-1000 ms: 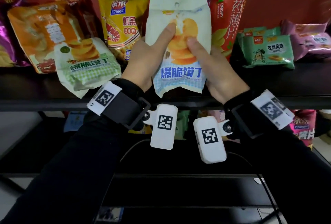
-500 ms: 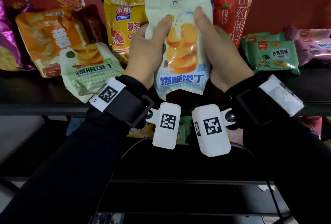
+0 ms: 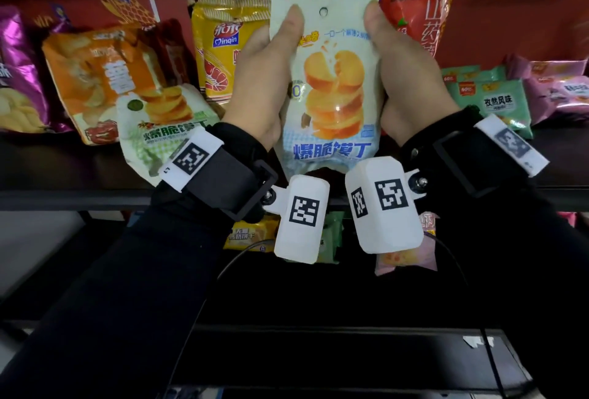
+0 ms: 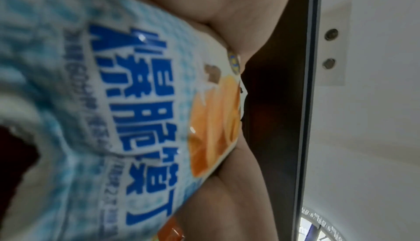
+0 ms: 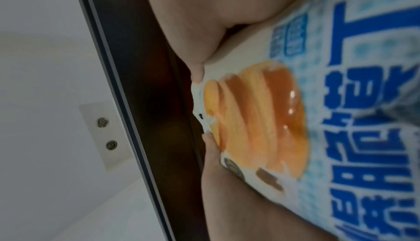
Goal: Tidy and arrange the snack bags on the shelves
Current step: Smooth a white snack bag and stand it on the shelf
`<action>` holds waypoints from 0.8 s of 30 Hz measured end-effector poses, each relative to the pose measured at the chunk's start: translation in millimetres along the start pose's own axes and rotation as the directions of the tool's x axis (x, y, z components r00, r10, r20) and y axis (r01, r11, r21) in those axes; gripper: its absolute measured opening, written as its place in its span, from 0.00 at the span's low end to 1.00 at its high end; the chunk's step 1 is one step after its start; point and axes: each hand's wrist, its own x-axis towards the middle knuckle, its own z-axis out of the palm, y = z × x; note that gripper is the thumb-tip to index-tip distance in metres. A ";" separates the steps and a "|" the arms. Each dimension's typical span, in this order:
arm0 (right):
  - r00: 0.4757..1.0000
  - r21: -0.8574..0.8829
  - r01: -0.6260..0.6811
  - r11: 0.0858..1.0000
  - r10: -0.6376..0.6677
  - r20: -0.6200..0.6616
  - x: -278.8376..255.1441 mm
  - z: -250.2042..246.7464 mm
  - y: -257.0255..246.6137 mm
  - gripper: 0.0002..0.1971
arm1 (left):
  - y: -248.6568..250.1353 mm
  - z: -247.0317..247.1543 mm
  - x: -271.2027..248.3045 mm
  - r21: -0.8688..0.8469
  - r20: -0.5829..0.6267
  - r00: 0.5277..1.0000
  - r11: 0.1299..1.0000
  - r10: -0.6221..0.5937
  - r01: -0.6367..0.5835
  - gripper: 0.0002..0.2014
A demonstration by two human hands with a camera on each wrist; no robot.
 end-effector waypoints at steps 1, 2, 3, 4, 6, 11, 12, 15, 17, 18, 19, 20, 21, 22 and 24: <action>1.000 0.009 -0.009 1.000 0.009 0.011 0.0 -0.4 -1.4 0.17 | -0.4 0.8 -1.1 -0.027 -0.001 1.000 1.000 0.003 -0.003 0.08; 0.999 0.005 -0.018 1.000 0.018 0.038 -0.2 -1.2 -2.2 0.17 | -0.8 0.2 -0.7 -0.041 -0.006 1.000 0.999 -0.001 0.001 0.07; 0.996 -0.019 -0.022 1.000 0.024 0.083 -1.2 -2.4 -2.8 0.18 | 0.2 0.1 -0.2 -0.044 -0.023 1.000 0.999 -0.015 0.014 0.09; 0.988 -0.061 -0.024 0.998 0.033 0.149 -3.8 -4.1 -2.7 0.18 | 1.3 -1.2 1.3 -0.056 -0.053 0.998 0.998 -0.034 0.031 0.15; 0.968 -0.187 -0.021 0.982 0.067 0.244 -10.8 -8.1 2.5 0.18 | 3.8 -5.4 5.8 -0.103 -0.114 0.991 0.993 -0.076 0.064 0.26; 0.967 -0.156 0.203 0.967 -0.173 0.189 -17.8 -22.1 8.2 0.24 | 7.1 -8.9 3.6 -0.101 0.033 0.991 0.986 -0.132 0.135 0.29; 0.947 -0.142 0.277 0.950 -0.245 0.208 -17.2 -24.4 6.4 0.23 | 7.2 -11.2 2.5 -0.113 0.066 0.978 0.972 -0.199 0.206 0.33; 0.897 -0.253 0.416 0.873 -0.348 0.274 -17.6 -31.4 4.0 0.19 | 10.3 -22.2 0.5 -0.112 0.249 0.860 0.869 -0.445 0.482 0.41; 0.893 -0.360 0.440 0.823 -0.359 0.270 -17.9 -35.3 5.6 0.15 | 12.9 -27.4 -4.1 -0.070 0.415 0.783 0.842 -0.463 0.534 0.39; 0.898 -0.378 0.433 0.818 -0.357 0.256 -18.6 -36.3 6.4 0.14 | 14.0 -27.9 -6.7 -0.047 0.438 0.781 0.856 -0.446 0.515 0.35; 0.902 -0.383 0.428 0.819 -0.362 0.235 -19.3 -37.2 7.1 0.14 | 15.1 -27.7 -9.3 -0.032 0.428 0.799 0.876 -0.423 0.481 0.31; 0.909 -0.374 0.415 0.829 -0.364 0.202 -19.8 -37.5 8.0 0.15 | 15.5 -28.0 -11.1 -0.036 0.413 0.821 0.893 -0.395 0.448 0.27; 0.920 -0.334 0.391 0.857 -0.361 0.151 -19.4 -38.2 8.8 0.18 | 14.6 -28.3 -12.7 -0.052 0.405 0.841 0.909 -0.360 0.414 0.25; 0.939 -0.259 0.343 0.903 -0.333 0.083 -19.0 -38.6 9.1 0.20 | 12.6 -29.0 -14.0 -0.064 0.395 0.859 0.923 -0.325 0.378 0.24; 0.990 -0.086 0.140 0.987 -0.139 0.015 -19.7 -36.3 9.8 0.16 | 7.1 -30.0 -16.0 -0.014 0.363 0.892 0.956 -0.269 0.294 0.24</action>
